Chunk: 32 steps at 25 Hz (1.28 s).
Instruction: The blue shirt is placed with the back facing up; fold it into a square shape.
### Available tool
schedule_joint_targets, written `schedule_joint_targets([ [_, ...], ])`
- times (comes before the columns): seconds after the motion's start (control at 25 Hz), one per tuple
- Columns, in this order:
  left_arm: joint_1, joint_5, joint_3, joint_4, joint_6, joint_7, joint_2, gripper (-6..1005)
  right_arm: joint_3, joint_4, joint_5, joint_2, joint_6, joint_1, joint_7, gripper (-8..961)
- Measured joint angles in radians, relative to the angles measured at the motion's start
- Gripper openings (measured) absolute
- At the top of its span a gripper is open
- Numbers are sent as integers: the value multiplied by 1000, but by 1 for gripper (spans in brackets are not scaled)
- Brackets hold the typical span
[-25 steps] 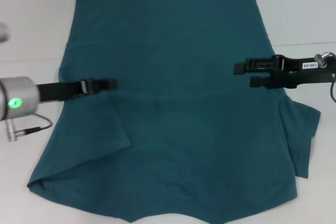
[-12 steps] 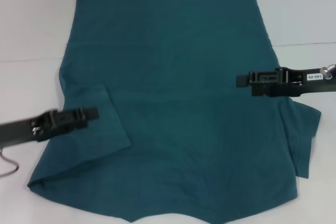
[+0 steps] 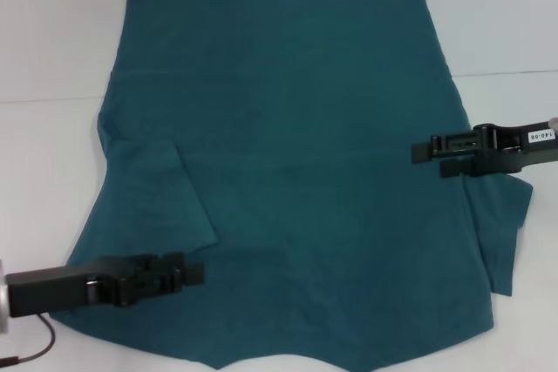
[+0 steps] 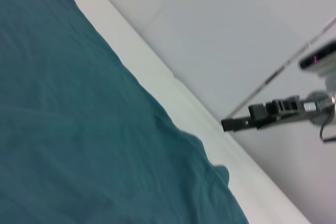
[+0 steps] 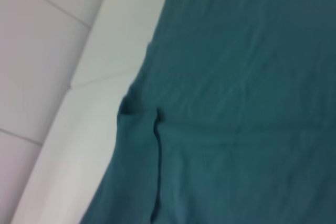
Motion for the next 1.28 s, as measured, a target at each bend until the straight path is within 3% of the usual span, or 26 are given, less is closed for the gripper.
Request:
schedule_joint_targets([
  [0.16, -22, 1, 21, -1, -11, 1, -9, 630, 0, -8, -61, -17, -24, 42, 66, 893],
  [0.4, -33, -2, 22, -2, -10, 3, -18, 628, 16, -14, -66, -14, -44, 49, 82, 893],
  [0.52, -34, -5, 21, -3, -11, 4, -19, 628, 30, -14, -54, -8, -49, 29, 30, 892],
  [0.8, -28, -20, 17, -15, 8, 90, -25, 629, 74, -13, 132, 36, -13, -82, -185, 892],
  [1.04, -36, -22, 15, -16, -16, 83, -26, 630, 85, -12, 153, 34, 13, -105, -194, 891],
  [1.28, -37, -22, 13, -17, -38, 60, -27, 628, 183, -6, 153, 29, 25, -107, -186, 891],
])
